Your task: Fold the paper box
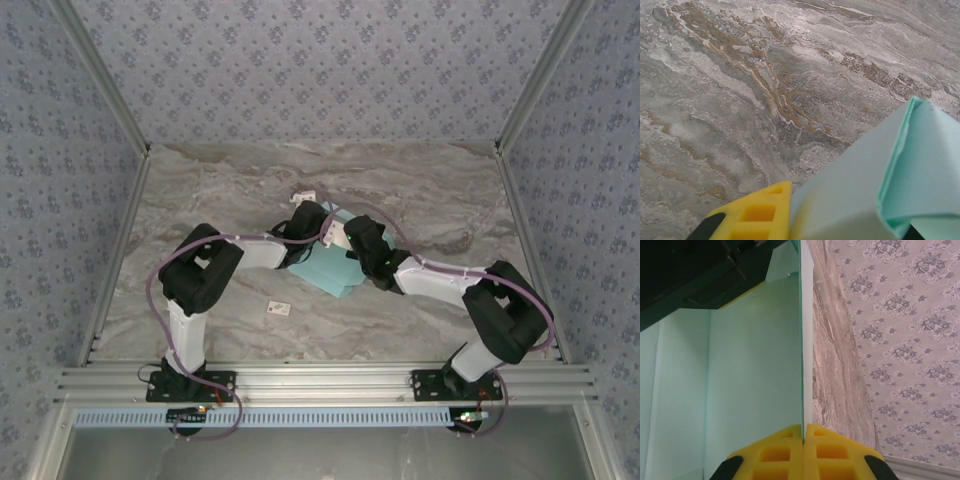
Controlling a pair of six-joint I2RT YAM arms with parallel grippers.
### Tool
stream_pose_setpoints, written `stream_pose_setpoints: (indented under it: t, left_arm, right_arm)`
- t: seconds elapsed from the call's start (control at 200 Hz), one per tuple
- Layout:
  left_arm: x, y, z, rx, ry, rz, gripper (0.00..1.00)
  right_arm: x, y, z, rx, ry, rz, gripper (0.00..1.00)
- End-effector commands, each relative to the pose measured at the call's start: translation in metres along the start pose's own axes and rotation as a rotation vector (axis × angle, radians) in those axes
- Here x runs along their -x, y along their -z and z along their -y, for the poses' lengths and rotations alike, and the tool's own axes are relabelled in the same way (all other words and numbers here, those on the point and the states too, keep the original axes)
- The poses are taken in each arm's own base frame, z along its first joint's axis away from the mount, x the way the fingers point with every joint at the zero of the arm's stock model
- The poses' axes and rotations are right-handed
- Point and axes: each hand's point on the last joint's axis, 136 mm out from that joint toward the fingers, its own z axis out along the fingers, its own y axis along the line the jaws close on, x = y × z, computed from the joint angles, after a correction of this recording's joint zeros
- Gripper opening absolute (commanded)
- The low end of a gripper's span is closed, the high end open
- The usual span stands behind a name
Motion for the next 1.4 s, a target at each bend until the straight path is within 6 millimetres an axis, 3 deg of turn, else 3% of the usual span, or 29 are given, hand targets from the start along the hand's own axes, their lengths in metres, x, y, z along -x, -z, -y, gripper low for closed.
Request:
stream_pose_setpoints:
  t: [0.0,0.215,0.555,1.069,1.394]
  left_arm:
    - [0.06,-0.005,-0.068,0.259,0.175,0.231,0.03]
    - [0.07,-0.001,-0.023,0.041,0.039,0.234,0.15]
    - [0.056,0.016,0.007,-0.15,-0.131,0.165,0.4]
    - [0.034,0.035,0.019,-0.303,-0.293,0.107,0.65]
    - [0.019,0.029,0.02,-0.356,-0.373,0.024,0.65]
  right_arm:
    - [-0.01,0.016,-0.028,0.1,0.046,-0.023,0.0]
    - [-0.02,0.01,-0.012,0.055,0.022,-0.069,0.0]
    - [-0.027,0.003,0.003,0.026,-0.007,-0.113,0.0]
    - [-0.028,0.001,0.01,0.023,-0.004,-0.122,0.0]
    - [-0.025,0.002,0.014,0.019,-0.004,-0.115,0.0]
